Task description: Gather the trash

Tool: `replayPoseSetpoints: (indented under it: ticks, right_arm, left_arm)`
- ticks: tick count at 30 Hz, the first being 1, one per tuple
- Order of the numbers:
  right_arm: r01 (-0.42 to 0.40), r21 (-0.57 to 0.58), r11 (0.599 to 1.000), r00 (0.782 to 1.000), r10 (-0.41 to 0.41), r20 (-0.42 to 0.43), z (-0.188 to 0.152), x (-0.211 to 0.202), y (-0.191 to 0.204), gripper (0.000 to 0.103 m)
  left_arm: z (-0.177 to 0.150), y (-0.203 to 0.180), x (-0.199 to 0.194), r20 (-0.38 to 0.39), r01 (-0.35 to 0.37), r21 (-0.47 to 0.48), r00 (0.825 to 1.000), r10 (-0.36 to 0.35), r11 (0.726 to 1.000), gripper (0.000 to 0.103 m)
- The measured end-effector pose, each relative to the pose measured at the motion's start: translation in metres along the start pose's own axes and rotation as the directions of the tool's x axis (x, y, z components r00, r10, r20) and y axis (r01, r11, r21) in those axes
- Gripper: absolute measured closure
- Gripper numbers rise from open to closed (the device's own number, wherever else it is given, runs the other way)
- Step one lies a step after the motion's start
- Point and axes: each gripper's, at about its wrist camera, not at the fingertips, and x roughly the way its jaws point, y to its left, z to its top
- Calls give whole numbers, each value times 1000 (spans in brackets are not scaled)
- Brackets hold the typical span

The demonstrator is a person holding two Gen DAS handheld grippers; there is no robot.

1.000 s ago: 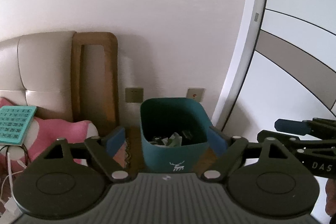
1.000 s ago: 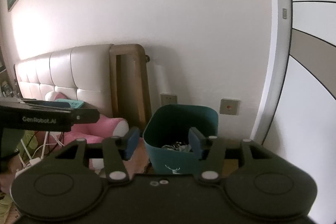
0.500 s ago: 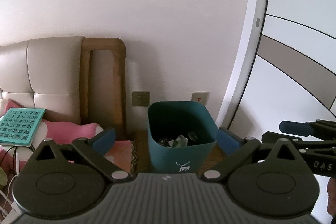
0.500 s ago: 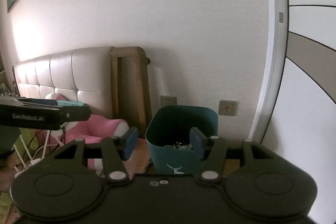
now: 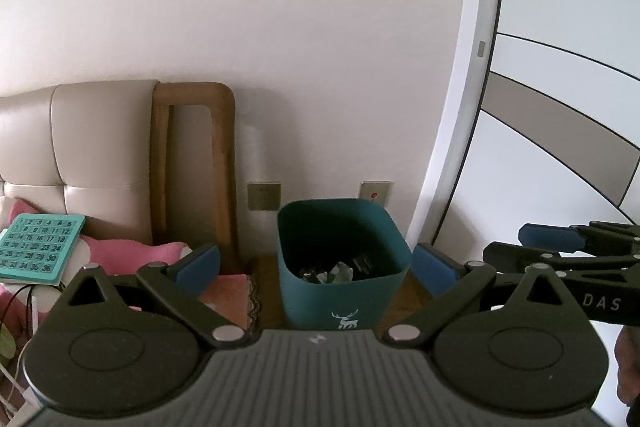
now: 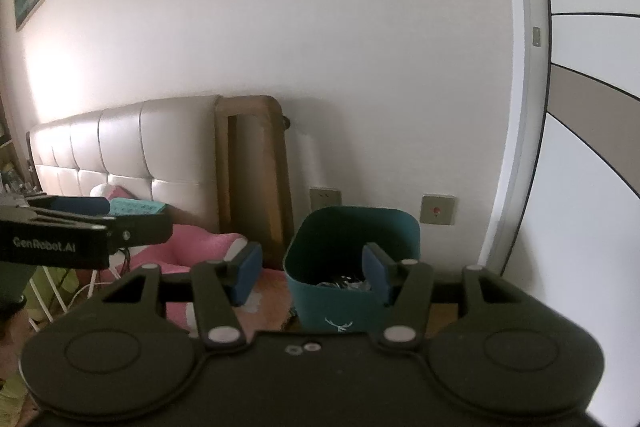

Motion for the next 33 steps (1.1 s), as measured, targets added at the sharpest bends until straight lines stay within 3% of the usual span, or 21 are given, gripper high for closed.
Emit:
replayPoseSetpoints:
  ticks: [10,33]
  right_arm:
    - [-21,-14,1000,1000,21,14,5,-6,6,47]
    - [-7,-12,1000,1000,7,3,3,-3,17,47]
  left_arm:
    - [-1,1,-11,31,18,6,999,-18,1000,0]
    - [-5,2,-5,7,60,13,998,-60,998,0]
